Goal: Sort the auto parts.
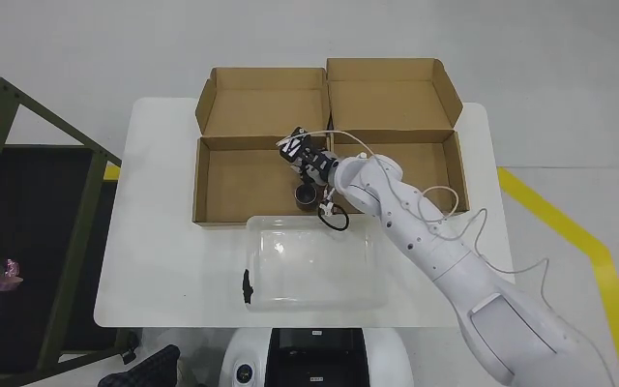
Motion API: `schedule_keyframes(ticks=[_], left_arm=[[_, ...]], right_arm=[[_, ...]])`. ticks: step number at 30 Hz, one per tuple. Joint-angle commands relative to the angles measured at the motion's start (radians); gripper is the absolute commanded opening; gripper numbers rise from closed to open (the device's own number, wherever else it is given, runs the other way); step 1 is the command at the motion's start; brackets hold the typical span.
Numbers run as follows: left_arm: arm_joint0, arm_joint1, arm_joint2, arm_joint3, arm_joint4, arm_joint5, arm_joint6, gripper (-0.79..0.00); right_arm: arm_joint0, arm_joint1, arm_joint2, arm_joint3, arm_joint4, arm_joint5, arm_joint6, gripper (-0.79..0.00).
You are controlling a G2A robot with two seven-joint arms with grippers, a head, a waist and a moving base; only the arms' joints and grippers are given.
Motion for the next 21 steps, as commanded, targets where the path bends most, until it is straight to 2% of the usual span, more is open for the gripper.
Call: schedule_keyframes(ticks=[1, 11, 21], left_arm=[[0.0, 0.0, 0.0, 0.0, 0.0, 0.0, 0.0, 0.0], [0.0, 0.0, 0.0, 0.0, 0.0, 0.0, 0.0, 0.0], [0.0, 0.0, 0.0, 0.0, 0.0, 0.0, 0.0, 0.0]], right_arm=[[-0.004, 0.002, 0.009, -0.018, -0.005, -0.002, 0.001, -0.48], [-0.064, 0.024, 0.07, -0.176, -0.042, -0.038, 0.028, -0.459], [-0.185, 0.063, 0.164, -0.412, -0.069, -0.11, 0.049, -0.409]])
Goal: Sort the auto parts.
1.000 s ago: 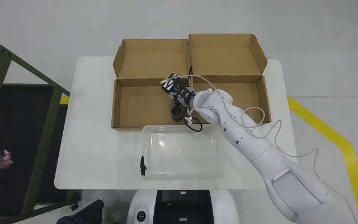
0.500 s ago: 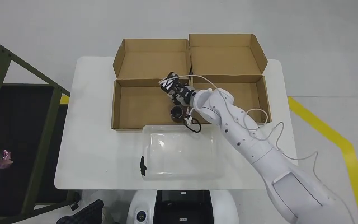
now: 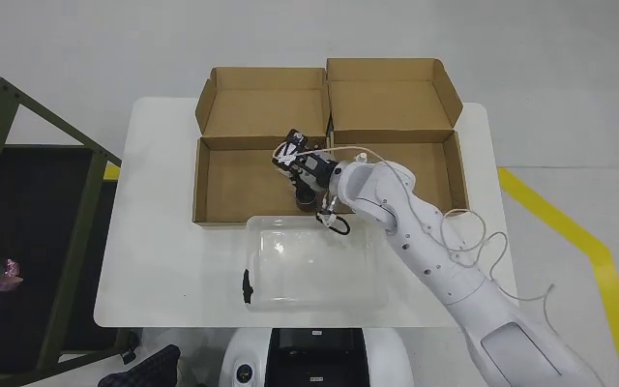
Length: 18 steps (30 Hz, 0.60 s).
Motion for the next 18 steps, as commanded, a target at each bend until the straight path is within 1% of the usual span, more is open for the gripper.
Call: schedule_keyframes(ticks=[1, 5, 10, 18], left_arm=[[0.0, 0.0, 0.0, 0.0, 0.0, 0.0, 0.0, 0.0], [0.0, 0.0, 0.0, 0.0, 0.0, 0.0, 0.0, 0.0], [0.0, 0.0, 0.0, 0.0, 0.0, 0.0, 0.0, 0.0], [0.0, 0.0, 0.0, 0.0, 0.0, 0.0, 0.0, 0.0]], right_arm=[[-0.027, 0.009, 0.023, -0.05, -0.009, -0.014, 0.0, -0.406], [-0.1, 0.03, 0.08, -0.163, -0.023, -0.052, -0.01, -0.394], [-0.208, 0.058, 0.173, -0.294, -0.021, -0.108, -0.039, -0.28], [-0.387, 0.1, 0.341, -0.437, -0.023, -0.204, -0.135, -0.163]])
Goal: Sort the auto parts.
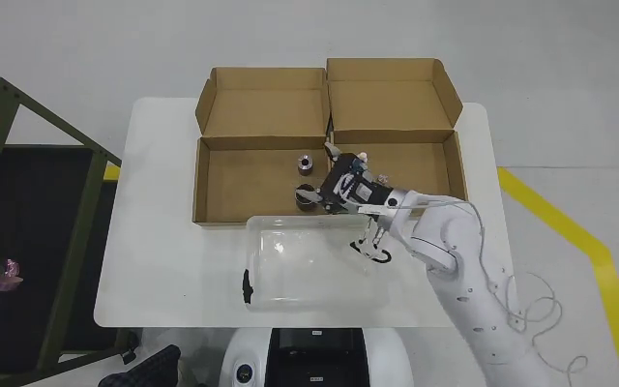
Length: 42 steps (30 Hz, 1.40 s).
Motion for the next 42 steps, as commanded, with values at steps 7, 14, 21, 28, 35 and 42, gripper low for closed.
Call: schedule_keyframes(ticks=[7, 14, 21, 28, 35, 42], left_arm=[[0.0, 0.0, 0.0, 0.0, 0.0, 0.0, 0.0, 0.0], [0.0, 0.0, 0.0, 0.0, 0.0, 0.0, 0.0, 0.0], [0.0, 0.0, 0.0, 0.0, 0.0, 0.0, 0.0, 0.0], [0.0, 0.0, 0.0, 0.0, 0.0, 0.0, 0.0, 0.0], [0.0, 0.0, 0.0, 0.0, 0.0, 0.0, 0.0, 0.0], [0.0, 0.0, 0.0, 0.0, 0.0, 0.0, 0.0, 0.0]], right_arm=[[-0.162, 0.033, 0.171, -0.057, -0.016, -0.081, -0.156, -0.031], [-0.277, 0.055, 0.3, -0.052, -0.038, -0.117, -0.301, 0.0], [-0.37, 0.069, 0.4, -0.036, -0.046, -0.127, -0.42, 0.0], [-0.463, 0.08, 0.485, -0.002, -0.064, -0.114, -0.54, 0.0], [-0.527, 0.09, 0.574, 0.056, -0.082, -0.111, -0.656, 0.0], [-0.561, 0.099, 0.62, 0.107, -0.104, -0.125, -0.743, 0.0]])
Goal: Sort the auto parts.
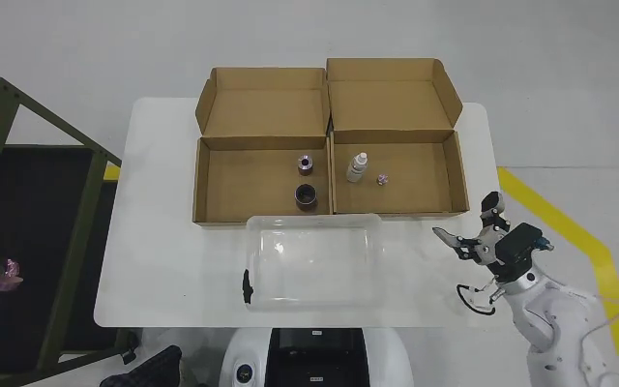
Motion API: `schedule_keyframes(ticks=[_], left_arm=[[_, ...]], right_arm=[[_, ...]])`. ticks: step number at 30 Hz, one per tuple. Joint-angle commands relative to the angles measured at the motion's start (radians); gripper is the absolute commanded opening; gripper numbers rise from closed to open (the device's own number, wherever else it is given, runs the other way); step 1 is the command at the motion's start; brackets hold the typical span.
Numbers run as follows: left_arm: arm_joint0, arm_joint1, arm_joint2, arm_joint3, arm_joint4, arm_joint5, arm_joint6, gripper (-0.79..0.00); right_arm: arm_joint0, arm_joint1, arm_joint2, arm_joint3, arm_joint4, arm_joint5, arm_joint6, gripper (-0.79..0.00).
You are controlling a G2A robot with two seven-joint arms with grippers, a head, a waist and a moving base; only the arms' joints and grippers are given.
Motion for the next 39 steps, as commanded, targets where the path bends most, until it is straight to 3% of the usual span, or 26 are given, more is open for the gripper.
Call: schedule_keyframes(ticks=[1, 39], left_arm=[[0.0, 0.0, 0.0, 0.0, 0.0, 0.0, 0.0, 0.0], [0.0, 0.0, 0.0, 0.0, 0.0, 0.0, 0.0, -0.001]], right_arm=[[-0.002, 0.001, 0.002, 0.005, -0.004, 0.001, -0.01, 0.0], [0.0, 0.002, -0.004, 0.019, 0.004, 0.028, -0.031, 0.0]])
